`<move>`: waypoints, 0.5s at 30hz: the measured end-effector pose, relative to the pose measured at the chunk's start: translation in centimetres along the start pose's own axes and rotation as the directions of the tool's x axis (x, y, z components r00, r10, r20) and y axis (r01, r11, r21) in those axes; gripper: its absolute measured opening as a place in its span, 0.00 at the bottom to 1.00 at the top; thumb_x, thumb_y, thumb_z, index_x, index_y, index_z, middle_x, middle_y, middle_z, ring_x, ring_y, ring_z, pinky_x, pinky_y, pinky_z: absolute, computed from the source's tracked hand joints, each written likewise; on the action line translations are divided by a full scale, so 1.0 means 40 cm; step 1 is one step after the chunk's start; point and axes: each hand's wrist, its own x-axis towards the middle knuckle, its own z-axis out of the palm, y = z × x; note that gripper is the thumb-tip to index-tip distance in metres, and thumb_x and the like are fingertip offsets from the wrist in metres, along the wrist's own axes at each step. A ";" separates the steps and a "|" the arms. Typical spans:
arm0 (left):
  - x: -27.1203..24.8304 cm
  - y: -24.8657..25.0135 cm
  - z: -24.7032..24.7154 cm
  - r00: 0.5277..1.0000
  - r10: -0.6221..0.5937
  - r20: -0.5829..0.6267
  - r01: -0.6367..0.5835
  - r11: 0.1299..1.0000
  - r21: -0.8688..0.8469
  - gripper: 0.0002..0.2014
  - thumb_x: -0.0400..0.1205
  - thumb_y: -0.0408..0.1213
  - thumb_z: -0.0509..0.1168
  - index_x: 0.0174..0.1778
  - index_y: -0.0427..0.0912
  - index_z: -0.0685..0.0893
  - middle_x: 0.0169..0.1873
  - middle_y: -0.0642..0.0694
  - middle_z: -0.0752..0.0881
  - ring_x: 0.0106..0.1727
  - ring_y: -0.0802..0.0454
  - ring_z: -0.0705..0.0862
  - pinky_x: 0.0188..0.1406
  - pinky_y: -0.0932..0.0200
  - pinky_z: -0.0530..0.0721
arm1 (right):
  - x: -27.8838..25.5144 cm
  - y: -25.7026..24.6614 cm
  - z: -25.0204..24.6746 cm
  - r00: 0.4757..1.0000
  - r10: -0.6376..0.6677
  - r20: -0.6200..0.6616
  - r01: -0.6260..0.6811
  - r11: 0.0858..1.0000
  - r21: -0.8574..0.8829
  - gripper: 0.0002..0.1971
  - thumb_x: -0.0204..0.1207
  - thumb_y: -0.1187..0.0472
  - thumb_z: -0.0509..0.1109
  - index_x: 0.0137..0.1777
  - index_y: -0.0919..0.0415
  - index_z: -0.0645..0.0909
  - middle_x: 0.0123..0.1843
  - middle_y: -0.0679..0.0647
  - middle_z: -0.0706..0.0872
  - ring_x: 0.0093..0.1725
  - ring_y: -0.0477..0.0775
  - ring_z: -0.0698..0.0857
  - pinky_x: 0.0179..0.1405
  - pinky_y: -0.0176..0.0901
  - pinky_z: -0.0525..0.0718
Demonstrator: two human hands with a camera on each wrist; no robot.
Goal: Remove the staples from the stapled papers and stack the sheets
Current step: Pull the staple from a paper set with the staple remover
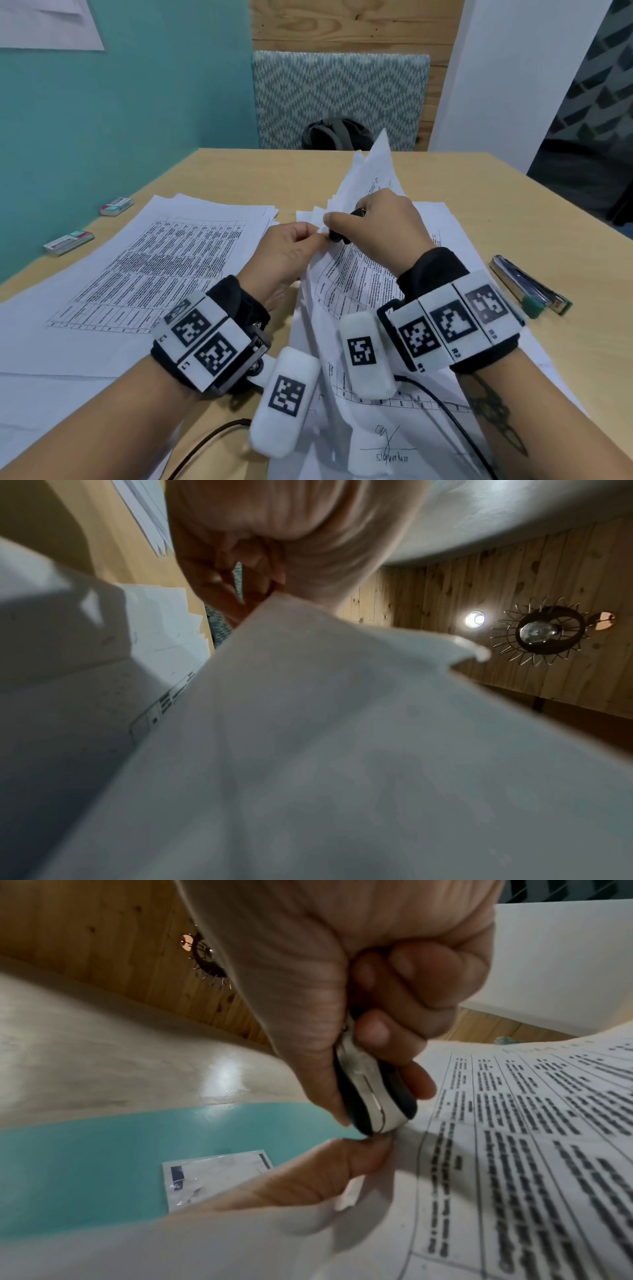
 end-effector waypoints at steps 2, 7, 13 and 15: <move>0.000 0.000 0.000 1.000 0.006 -0.007 -0.006 1.000 0.019 0.10 0.80 0.35 0.65 0.32 0.42 0.80 0.29 0.42 0.79 0.27 0.51 0.73 0.21 0.65 0.68 | -0.003 -0.004 0.001 1.000 -0.005 -0.004 0.005 0.999 -0.037 0.17 0.71 0.51 0.70 0.37 0.69 0.83 0.25 0.53 0.74 0.30 0.56 0.74 0.24 0.42 0.67; -0.004 0.000 0.002 0.999 0.039 -0.019 -0.038 0.999 0.033 0.10 0.79 0.35 0.66 0.31 0.40 0.81 0.31 0.39 0.80 0.28 0.49 0.74 0.22 0.65 0.69 | -0.006 -0.007 0.000 1.000 -0.020 -0.013 0.019 0.999 -0.045 0.18 0.71 0.50 0.70 0.31 0.66 0.78 0.25 0.53 0.73 0.30 0.57 0.74 0.24 0.42 0.66; -0.006 -0.001 0.005 0.998 0.062 -0.024 -0.062 0.998 0.024 0.08 0.78 0.35 0.67 0.33 0.37 0.82 0.35 0.35 0.81 0.35 0.46 0.76 0.35 0.55 0.72 | -0.008 -0.013 0.002 0.999 -0.035 -0.035 0.031 0.995 -0.090 0.17 0.71 0.49 0.70 0.30 0.63 0.76 0.26 0.52 0.73 0.34 0.58 0.75 0.23 0.41 0.65; -0.003 0.000 0.001 0.999 0.050 -0.010 -0.050 0.999 0.021 0.08 0.77 0.36 0.68 0.34 0.38 0.82 0.34 0.37 0.82 0.34 0.47 0.77 0.35 0.56 0.74 | -0.009 -0.014 0.002 0.998 -0.044 -0.036 0.040 0.994 -0.106 0.17 0.72 0.49 0.70 0.31 0.62 0.76 0.26 0.52 0.73 0.36 0.59 0.76 0.23 0.40 0.65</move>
